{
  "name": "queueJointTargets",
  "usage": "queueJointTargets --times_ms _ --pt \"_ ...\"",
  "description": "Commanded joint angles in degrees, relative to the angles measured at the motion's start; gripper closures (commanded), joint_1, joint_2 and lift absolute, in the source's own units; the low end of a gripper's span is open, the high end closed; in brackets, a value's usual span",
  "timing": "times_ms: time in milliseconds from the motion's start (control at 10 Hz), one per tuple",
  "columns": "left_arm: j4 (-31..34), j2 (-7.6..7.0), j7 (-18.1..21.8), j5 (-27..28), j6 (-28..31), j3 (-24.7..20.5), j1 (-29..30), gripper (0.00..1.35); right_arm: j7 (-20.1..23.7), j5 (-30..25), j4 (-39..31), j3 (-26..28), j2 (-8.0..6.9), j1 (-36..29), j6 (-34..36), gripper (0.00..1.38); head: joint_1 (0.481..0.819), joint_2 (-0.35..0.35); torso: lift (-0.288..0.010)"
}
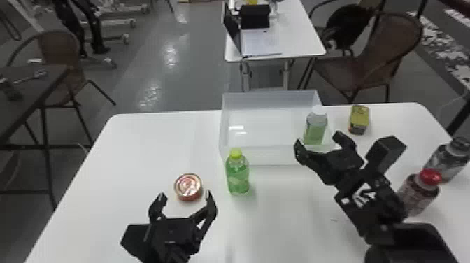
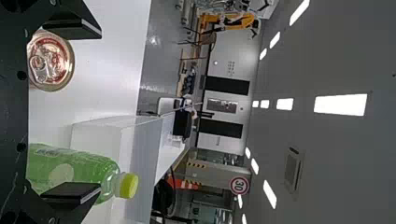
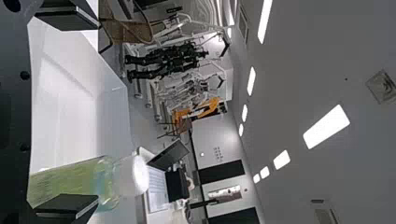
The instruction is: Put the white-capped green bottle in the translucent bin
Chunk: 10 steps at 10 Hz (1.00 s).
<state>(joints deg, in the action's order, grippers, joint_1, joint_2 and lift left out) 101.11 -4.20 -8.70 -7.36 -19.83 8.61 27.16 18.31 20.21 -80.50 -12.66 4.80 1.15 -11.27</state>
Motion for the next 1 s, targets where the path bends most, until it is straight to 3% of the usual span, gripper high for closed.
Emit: queueJointTargets --times_ms 0,200,500,900 --pt "0.05 -0.19 0.00 -0.02 -0.21 0.00 0.09 0.15 -1.87 -2.89 -12.05 2.37 1.17 -9.77 5.73 0.00 0.695 0.125 -0.080" --pt "0.05 -0.10 0.00 0.07 -0.56 -0.09 0.18 0.15 -9.87 -4.47 -20.22 3.78 2.84 -19.79 5.29 0.00 0.695 0.104 -0.080" --pt "0.32 -1.16 -0.27 -0.11 -0.82 0.18 0.35 0.15 -9.96 -11.77 -26.11 5.54 4.34 -26.64 7.05 0.00 0.695 0.060 -0.080" --pt "0.32 -0.98 -0.27 0.25 -0.65 -0.18 0.88 0.15 -10.84 -13.97 -26.73 5.98 3.90 -28.31 6.96 0.00 0.695 0.057 -0.080"
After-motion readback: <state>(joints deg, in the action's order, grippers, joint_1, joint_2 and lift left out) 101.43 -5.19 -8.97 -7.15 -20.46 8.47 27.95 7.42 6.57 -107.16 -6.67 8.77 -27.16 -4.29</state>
